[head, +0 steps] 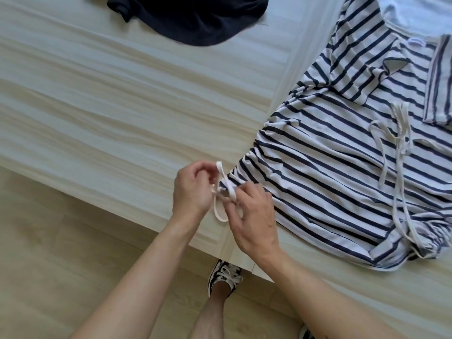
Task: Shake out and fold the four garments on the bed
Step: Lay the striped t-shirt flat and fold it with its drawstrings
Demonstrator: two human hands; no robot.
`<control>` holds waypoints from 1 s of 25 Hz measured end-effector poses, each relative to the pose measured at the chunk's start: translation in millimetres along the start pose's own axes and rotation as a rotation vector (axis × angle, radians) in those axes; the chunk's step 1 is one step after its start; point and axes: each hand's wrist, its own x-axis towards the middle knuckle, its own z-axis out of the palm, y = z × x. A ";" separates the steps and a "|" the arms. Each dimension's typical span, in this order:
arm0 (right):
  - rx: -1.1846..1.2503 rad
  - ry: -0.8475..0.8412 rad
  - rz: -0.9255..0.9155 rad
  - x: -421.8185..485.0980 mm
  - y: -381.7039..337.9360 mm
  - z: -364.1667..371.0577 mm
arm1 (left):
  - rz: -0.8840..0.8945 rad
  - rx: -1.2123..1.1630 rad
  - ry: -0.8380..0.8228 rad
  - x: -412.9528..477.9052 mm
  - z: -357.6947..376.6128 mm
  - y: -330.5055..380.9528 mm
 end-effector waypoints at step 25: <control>0.761 0.109 0.485 79.4 64.1 -157.3 | 0.423 0.270 -0.021 -63.9 -19.2 56.9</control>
